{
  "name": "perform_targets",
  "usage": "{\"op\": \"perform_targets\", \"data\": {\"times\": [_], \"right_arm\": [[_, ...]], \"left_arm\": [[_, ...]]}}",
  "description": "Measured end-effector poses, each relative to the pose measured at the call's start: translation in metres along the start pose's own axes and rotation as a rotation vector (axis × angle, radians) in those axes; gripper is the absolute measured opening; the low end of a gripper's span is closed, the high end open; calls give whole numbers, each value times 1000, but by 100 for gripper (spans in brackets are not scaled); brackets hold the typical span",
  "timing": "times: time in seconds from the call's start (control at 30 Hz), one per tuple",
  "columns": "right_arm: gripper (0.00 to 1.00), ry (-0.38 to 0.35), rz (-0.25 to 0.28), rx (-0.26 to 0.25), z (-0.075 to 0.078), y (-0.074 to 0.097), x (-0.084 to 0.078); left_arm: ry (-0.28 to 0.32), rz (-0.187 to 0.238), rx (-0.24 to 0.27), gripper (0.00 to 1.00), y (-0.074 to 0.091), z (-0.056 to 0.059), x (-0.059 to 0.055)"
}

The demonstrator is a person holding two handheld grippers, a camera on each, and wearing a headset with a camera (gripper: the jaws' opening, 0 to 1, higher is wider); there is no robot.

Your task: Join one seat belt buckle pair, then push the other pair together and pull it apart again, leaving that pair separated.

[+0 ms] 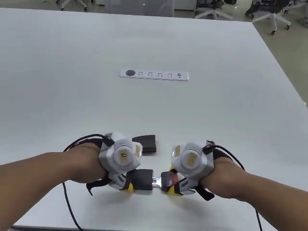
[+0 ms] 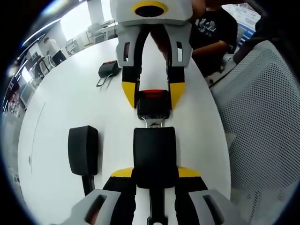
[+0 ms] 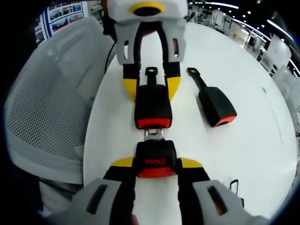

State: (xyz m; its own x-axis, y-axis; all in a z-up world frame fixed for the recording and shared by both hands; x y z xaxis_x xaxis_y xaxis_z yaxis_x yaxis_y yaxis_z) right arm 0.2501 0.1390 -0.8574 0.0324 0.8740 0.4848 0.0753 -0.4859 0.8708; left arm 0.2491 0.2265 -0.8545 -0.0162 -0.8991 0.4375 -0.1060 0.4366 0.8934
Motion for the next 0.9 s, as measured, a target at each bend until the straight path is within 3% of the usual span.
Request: {"op": "perform_targets", "data": {"times": [0.57,0.63,0.9], "right_arm": [[32,-8,32,6,2,-6,13],[32,-28,60,-20,6,-8,17],[33,-25,66,-8,4,-6,15]], "left_arm": [[-6,-26,-4,31,-1,0,2],[-10,-27,-7,31,-1,0,2],[-19,-32,-6,31,-2,0,1]]}}
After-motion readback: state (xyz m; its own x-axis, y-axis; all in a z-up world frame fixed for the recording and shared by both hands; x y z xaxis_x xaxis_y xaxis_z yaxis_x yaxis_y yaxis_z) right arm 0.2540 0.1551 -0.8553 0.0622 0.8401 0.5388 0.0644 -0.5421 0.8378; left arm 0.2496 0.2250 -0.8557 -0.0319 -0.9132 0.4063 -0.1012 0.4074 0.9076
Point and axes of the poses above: the centre of the closed fingertips' face, and the gripper's own axes: y roughly backward along the fingers, z roughly to its right, x roughly out of its top, the point moved 1 cm from there along y, roughly backward along the fingers, and after that the axes turned 6 degrees about x, right-handed, at the moved point
